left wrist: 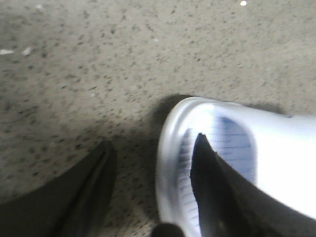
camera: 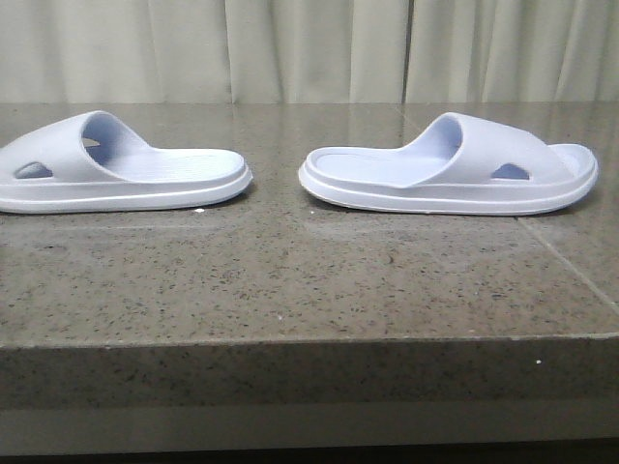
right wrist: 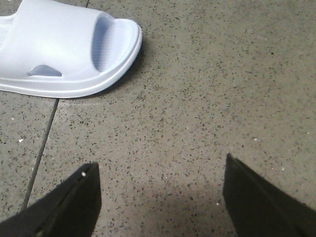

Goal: Insert blue slippers together front up

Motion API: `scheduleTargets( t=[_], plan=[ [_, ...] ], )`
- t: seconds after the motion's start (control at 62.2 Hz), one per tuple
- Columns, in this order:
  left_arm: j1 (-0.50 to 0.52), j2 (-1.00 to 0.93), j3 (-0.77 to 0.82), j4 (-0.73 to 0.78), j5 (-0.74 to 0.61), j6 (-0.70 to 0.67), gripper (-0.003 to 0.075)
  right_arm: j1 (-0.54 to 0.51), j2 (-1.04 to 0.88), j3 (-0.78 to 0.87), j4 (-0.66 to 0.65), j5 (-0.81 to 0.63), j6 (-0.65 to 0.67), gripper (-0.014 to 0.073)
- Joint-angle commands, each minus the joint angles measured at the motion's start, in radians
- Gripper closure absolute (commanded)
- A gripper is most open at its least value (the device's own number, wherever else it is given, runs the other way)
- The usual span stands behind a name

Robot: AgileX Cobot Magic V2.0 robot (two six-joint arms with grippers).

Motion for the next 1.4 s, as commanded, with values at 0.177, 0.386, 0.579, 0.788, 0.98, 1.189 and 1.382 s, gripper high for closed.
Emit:
scheduleTargets(
  t=[0.177,0.386,0.579,0.788,0.98,1.189,1.382],
  plan=[
    [-0.029,0.005,-0.026,-0.065,0.037,0.030,0.0374,-0.003,0.009,-0.037,-0.012,-0.057,-0.001,0.0052],
    [-0.075,0.053,-0.026,-0.071,0.052,0.030,0.0374,-0.003,0.009,-0.037,-0.012,-0.057,-0.001,0.0052],
    [-0.088,0.070,-0.026,-0.036,0.079,0.031,0.0375,-0.003,0.009,-0.037,-0.012,-0.057,-0.001,0.0052],
    [-0.088,0.070,-0.026,0.012,0.094,0.031,0.0501,-0.003,0.009,-0.037,-0.012,-0.057,-0.001,0.0052],
    [-0.088,0.070,-0.026,0.002,0.102,0.032,0.0733,-0.003,0.009,-0.037,-0.012,-0.057,-0.001,0.0052],
    [-0.088,0.054,-0.036,-0.034,0.138,0.034,0.0741,-0.003,0.009,-0.037,-0.012,-0.057,-0.001,0.0052],
    [-0.088,-0.031,-0.042,-0.141,0.184,0.098,0.0741,-0.003,0.009,-0.037,-0.012,-0.057,-0.001,0.0052]
  ],
)
